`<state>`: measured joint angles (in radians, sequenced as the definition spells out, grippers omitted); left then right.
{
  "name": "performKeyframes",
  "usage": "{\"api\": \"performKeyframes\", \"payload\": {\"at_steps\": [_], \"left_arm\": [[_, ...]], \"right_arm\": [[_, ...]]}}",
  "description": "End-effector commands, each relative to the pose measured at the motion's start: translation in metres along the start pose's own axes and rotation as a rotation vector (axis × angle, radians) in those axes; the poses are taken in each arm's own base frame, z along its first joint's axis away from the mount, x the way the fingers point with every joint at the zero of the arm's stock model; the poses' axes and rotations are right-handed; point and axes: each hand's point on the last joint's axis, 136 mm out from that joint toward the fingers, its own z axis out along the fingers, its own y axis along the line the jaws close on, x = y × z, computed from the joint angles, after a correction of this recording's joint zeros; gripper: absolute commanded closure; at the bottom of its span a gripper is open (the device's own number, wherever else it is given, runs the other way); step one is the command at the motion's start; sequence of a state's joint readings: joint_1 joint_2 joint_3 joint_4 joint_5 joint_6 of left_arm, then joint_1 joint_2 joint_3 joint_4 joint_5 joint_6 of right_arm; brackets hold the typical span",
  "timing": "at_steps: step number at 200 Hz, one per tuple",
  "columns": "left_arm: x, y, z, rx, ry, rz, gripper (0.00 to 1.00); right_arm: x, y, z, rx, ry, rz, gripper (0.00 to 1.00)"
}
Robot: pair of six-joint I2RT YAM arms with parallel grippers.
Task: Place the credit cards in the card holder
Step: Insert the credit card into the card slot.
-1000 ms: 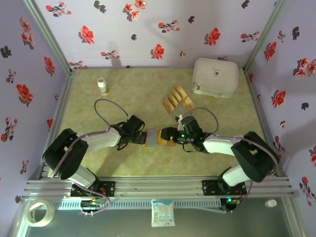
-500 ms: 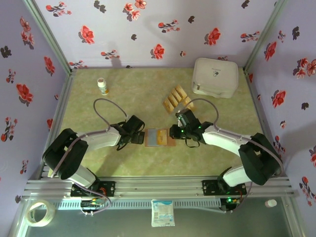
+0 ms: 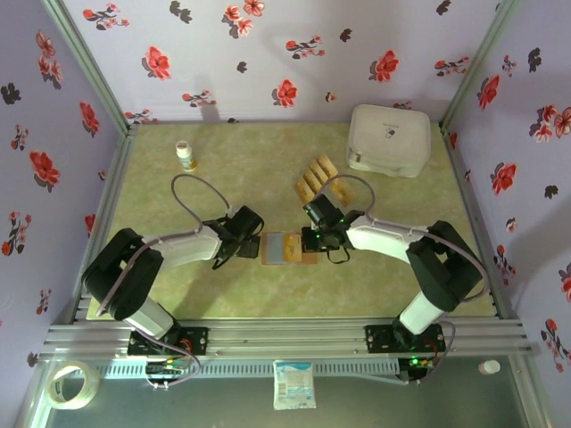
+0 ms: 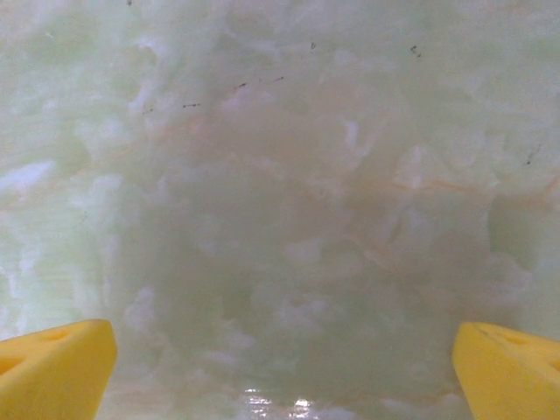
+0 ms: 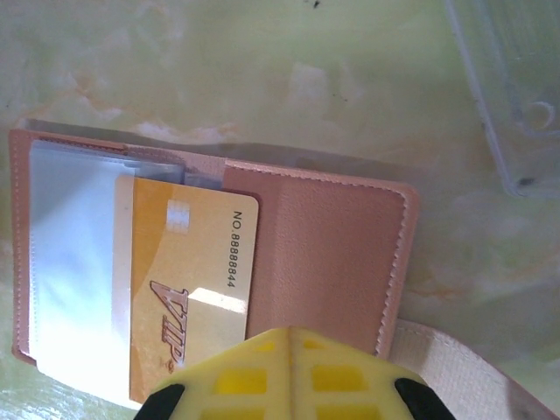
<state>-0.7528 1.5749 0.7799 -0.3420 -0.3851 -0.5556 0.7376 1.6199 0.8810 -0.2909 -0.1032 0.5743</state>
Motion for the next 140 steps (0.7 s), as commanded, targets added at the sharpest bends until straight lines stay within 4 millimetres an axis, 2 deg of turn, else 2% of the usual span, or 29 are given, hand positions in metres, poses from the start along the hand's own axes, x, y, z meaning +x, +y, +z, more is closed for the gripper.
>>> {"api": "performKeyframes", "payload": {"at_steps": [1,62,140], "left_arm": [[-0.001,-0.005,0.003,0.002,0.014,0.027,0.0],[-0.002,-0.017,0.006,0.042,0.017,0.05,0.01],[0.0,-0.03,0.008,0.075,0.018,0.065,0.01]], "right_arm": [[-0.001,0.001,0.003,0.032,0.012,-0.032,0.96],[0.001,0.01,0.014,0.025,0.038,-0.043,0.97],[-0.004,0.028,0.016,-0.021,0.035,-0.051,0.99]]}}
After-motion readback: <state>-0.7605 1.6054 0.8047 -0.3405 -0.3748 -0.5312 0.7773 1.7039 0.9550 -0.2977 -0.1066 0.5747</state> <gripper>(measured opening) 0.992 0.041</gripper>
